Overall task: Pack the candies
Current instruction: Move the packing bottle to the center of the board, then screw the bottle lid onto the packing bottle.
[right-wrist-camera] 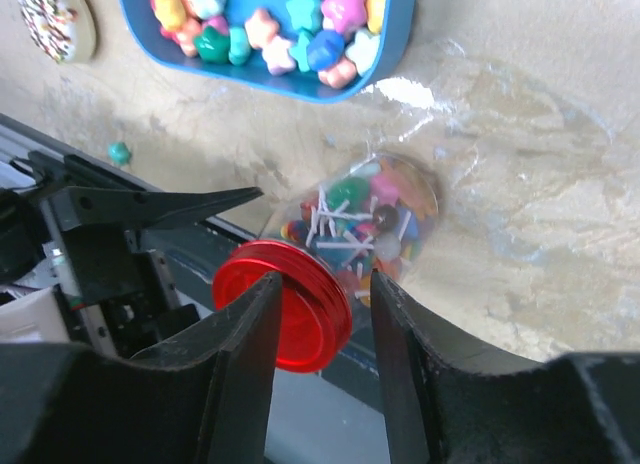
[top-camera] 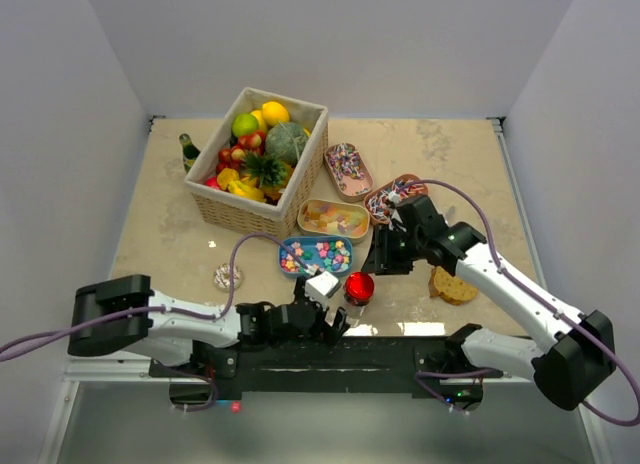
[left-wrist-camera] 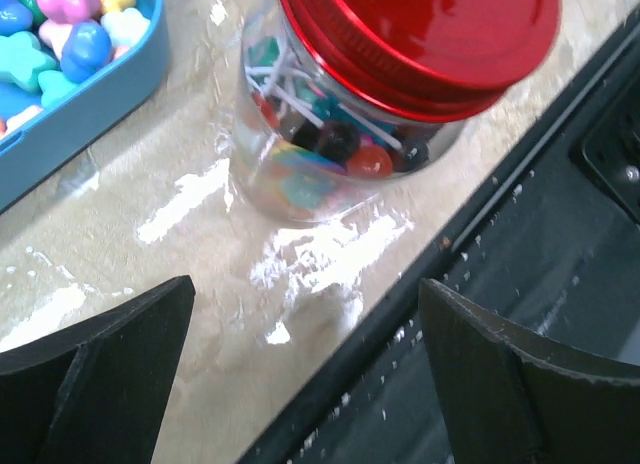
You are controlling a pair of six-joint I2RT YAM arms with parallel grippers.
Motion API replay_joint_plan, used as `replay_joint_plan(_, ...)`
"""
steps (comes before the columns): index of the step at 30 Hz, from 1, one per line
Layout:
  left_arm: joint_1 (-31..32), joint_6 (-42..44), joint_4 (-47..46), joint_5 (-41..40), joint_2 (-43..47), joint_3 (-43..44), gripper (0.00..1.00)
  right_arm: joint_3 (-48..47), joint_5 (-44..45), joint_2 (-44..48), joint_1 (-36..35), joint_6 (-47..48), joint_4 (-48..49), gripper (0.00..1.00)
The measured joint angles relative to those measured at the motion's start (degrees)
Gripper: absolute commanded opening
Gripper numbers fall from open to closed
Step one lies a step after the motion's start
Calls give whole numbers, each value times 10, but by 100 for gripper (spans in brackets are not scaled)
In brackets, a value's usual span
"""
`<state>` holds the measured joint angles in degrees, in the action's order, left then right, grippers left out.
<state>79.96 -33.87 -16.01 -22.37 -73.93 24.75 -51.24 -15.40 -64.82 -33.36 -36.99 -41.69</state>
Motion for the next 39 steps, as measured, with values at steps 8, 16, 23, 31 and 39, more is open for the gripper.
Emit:
replay_joint_plan(8, 25, 45, -271, -85, -166, -50, 99, 85, 15, 87, 0, 0, 96, 43)
replay_joint_plan(16, 41, 109, -484, -119, -291, -50, 99, 105, 30, 154, 0, 17, 132, 43)
replay_joint_plan(23, 46, 151, -552, -135, -325, -54, 99, 144, 23, 172, 0, 36, 158, 46)
replay_joint_plan(31, 46, 197, -569, -141, -338, -32, 90, 167, -5, 174, 0, 68, 169, 60)
replay_joint_plan(39, 46, 232, -572, -144, -360, -23, 85, 184, -38, 169, 0, 96, 195, 62)
